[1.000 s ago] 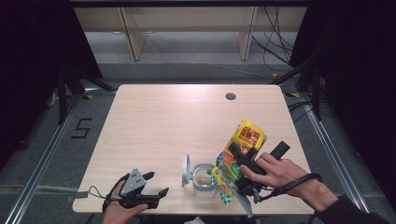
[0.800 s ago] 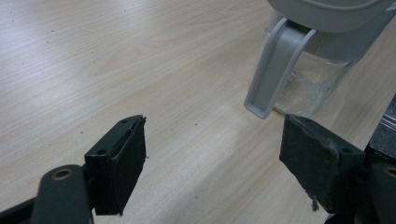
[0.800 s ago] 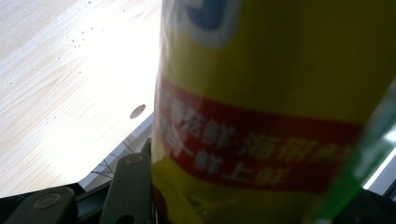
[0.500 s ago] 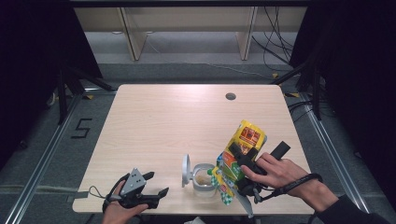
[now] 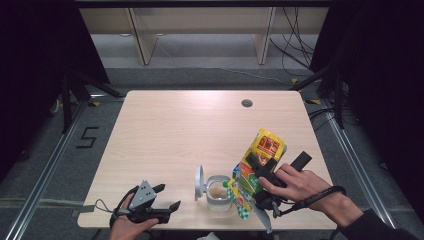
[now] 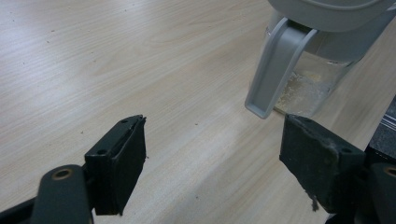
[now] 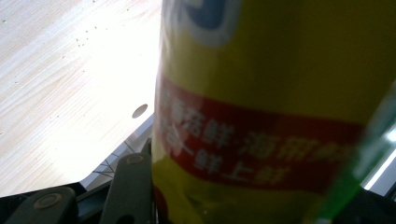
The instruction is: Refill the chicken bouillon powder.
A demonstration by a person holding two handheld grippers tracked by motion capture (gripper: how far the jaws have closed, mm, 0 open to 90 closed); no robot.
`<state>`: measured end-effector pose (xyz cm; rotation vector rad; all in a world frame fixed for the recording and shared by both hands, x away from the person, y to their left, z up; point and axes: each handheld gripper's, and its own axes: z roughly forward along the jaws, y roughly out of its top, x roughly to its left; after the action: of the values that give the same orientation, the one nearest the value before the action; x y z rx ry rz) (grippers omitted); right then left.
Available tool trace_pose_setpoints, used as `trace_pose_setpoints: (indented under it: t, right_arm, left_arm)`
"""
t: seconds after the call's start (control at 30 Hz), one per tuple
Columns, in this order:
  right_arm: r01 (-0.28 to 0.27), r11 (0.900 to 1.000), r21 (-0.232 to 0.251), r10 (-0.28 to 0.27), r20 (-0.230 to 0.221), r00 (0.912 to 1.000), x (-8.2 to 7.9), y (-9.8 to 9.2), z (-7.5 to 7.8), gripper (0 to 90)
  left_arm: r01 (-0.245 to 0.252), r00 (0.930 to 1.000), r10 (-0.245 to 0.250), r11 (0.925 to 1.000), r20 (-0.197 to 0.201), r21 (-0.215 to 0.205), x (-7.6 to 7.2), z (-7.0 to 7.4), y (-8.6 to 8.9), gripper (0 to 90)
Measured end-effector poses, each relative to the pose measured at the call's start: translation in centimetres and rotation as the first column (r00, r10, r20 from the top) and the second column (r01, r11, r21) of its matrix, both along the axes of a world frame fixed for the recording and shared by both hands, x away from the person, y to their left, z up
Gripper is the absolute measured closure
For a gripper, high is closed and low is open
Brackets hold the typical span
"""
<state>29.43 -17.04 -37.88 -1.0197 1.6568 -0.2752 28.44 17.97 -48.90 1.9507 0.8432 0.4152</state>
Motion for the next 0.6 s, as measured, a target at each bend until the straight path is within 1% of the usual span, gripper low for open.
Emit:
trace_pose_setpoints:
  t: [0.03, 0.07, 0.17, 0.23, 0.27, 0.37, 0.4, 0.43, 0.47, 0.57, 0.6]
  right_arm:
    - [-0.002, 1.0, -0.003, 0.002, 0.002, 1.0, -0.01, 0.0, 0.03, 55.1]
    - [0.003, 1.0, 0.001, -0.003, 0.0, 1.0, 0.0, -0.01, 0.05, 55.1]
    - [-0.003, 1.0, -0.008, 0.003, 0.003, 1.0, 0.03, 0.03, 0.1, 55.1]
    - [0.002, 1.0, -0.003, -0.002, 0.004, 1.0, 0.01, 0.0, 0.08, 55.2]
    - [0.0, 1.0, -0.01, 0.0, -0.001, 1.0, 0.04, 0.05, 0.13, 55.2]
    - [-0.005, 1.0, -0.011, 0.005, 0.004, 1.0, 0.05, 0.05, 0.15, 55.2]
    - [-0.017, 1.0, -0.018, 0.017, 0.007, 0.9998, 0.07, 0.12, 0.19, 55.2]
    - [-0.015, 1.0, -0.017, 0.016, 0.007, 0.9999, 0.08, 0.12, 0.2, 55.2]
    - [-0.004, 1.0, -0.006, 0.004, 0.007, 1.0, 0.04, 0.03, 0.18, 55.3]
    - [-0.006, 1.0, -0.004, 0.006, 0.006, 1.0, 0.05, 0.03, 0.22, 55.3]
    - [-0.008, 1.0, -0.003, 0.008, 0.008, 0.9999, 0.04, 0.01, 0.2, 55.3]
  left_arm:
    - [0.005, 1.0, -0.005, 0.9999, 0.0, 0.013, 0.02, 0.04, 0.09, 22.0]
    - [0.003, 1.0, -0.003, 1.0, 0.0, 0.009, 0.01, 0.03, 0.07, 22.0]
    - [0.001, 1.0, -0.001, 1.0, -0.002, 0.008, 0.01, 0.03, 0.09, 21.8]
    - [0.002, 1.0, -0.002, 1.0, -0.002, 0.009, 0.01, 0.04, 0.09, 21.7]
    - [-0.005, 1.0, 0.005, 0.9999, -0.002, -0.013, -0.02, -0.02, -0.07, 21.8]
    - [-0.004, 1.0, 0.004, 0.9999, -0.002, -0.01, -0.02, -0.02, -0.05, 21.7]
    - [0.004, 1.0, -0.004, 0.9999, -0.001, 0.011, 0.02, 0.04, 0.11, 21.7]
    - [0.002, 1.0, -0.002, 1.0, -0.002, 0.009, 0.02, 0.04, 0.09, 21.7]
    - [0.002, 1.0, -0.002, 1.0, -0.002, 0.009, 0.02, 0.03, 0.09, 21.7]
    - [0.003, 1.0, -0.003, 1.0, -0.002, 0.009, 0.02, 0.04, 0.08, 21.7]
    - [-0.005, 1.0, 0.005, 0.9999, -0.002, -0.011, -0.02, -0.02, -0.06, 21.7]
